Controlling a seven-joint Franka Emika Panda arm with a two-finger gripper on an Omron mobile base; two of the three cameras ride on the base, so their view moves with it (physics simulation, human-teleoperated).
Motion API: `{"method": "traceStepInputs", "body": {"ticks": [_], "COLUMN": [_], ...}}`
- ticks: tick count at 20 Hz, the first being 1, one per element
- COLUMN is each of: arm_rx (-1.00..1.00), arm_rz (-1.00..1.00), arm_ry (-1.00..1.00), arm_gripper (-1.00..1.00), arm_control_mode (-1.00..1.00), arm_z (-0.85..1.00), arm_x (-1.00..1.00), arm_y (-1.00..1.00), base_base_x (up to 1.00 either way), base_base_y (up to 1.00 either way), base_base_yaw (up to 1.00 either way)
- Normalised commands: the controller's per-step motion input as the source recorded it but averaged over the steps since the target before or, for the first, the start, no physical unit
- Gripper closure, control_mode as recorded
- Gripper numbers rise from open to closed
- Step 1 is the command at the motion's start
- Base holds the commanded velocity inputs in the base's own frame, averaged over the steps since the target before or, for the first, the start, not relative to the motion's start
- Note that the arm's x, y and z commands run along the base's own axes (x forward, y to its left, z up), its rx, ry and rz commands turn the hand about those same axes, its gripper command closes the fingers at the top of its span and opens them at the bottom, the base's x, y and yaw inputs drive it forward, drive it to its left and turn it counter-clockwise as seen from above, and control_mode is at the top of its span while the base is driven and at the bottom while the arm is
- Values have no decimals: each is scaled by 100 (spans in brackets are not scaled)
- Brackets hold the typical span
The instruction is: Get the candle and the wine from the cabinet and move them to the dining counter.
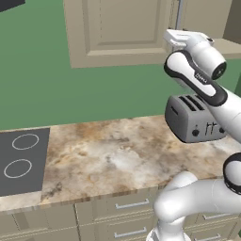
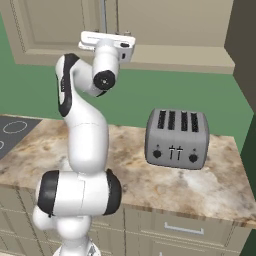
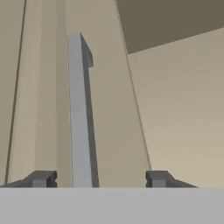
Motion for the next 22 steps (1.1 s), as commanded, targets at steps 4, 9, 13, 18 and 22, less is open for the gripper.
{"method": "traceStepInputs", "body": {"ticks": [4,9,13,18,22], "arm_rx": [0,0,0,0,0], "arm_rz": [2,0,0,0,0], "arm_ry": [0,0,0,0,0], "arm_gripper": [-100,100,100,100,100], "arm_control_mode": [-100,-100,-100,-100,-100], "arm_z": [0,0,0,0,0], "arm_x": [5,3,0,0,0], "arm_y": [0,0,2,7,20], "base_base_x": [0,0,0,0,0], "base_base_y": [0,0,0,0,0], "base_base_yaw": [0,0,0,0,0]}}
